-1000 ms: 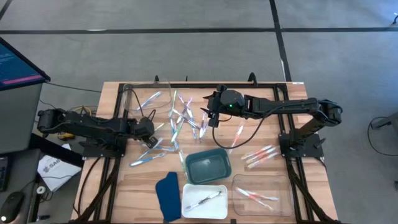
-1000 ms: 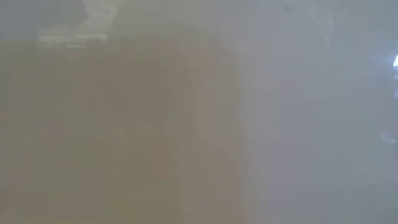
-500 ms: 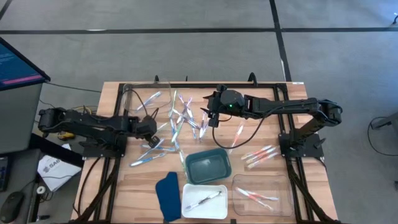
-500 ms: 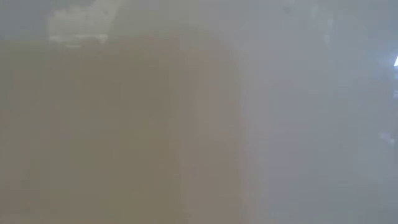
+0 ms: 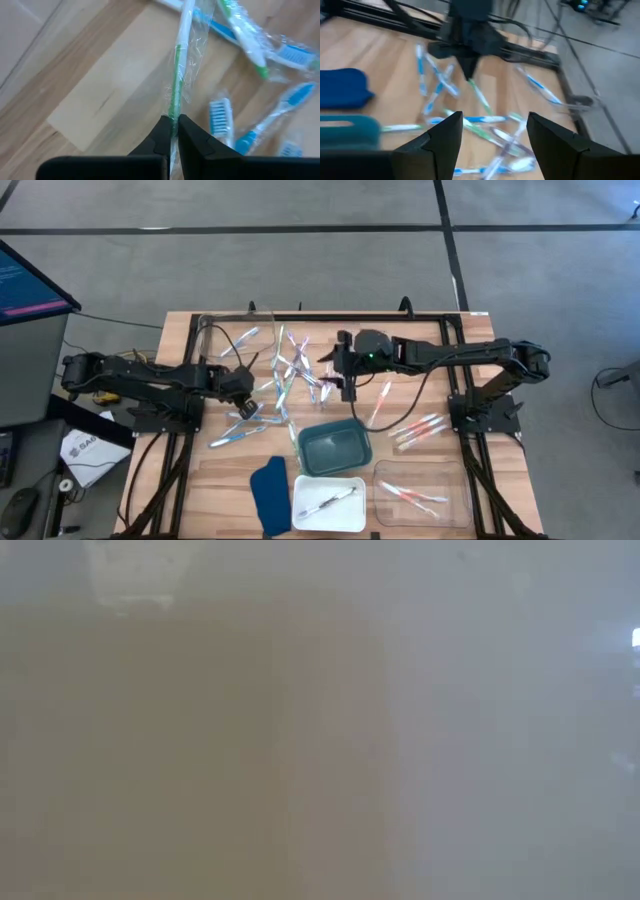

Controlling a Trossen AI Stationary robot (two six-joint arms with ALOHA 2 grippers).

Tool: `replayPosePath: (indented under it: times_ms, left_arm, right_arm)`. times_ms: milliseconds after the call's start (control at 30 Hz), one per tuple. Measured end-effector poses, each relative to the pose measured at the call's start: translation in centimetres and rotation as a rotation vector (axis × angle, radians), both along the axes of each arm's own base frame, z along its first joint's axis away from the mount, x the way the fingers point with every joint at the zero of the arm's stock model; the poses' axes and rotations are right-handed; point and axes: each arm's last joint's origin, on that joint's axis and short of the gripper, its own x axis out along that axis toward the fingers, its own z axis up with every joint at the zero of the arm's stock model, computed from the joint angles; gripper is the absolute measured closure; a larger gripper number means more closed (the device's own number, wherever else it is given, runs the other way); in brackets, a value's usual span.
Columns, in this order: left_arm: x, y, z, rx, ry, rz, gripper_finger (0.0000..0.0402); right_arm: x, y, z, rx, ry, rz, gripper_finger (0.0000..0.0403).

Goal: Pick & Place Toothbrushes
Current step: Put the green toothbrush into the green bin

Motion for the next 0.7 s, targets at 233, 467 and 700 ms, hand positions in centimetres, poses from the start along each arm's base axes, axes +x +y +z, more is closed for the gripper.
replayPosePath:
  times_ms: [233,467,700]
  left_arm:
    - [0.8,-1.1,1.1,-0.002,-0.044,-0.067,0.0396]
    - [2.0,-1.7,2.7,0.015,-0.141,-0.094,0.0396]
    - [3.1,-1.8,4.8,0.013,-0.232,-0.158,0.0396]
  right_arm:
    - [0.0,0.4,0.0,0.06,0.002,-0.009,0.0214]
    - [-0.1,0.6,-0.2,0.068,0.022,-0.009,0.0244]
    - [-0.1,1.9,-0.4,0.07,0.047,0.029,0.0259]
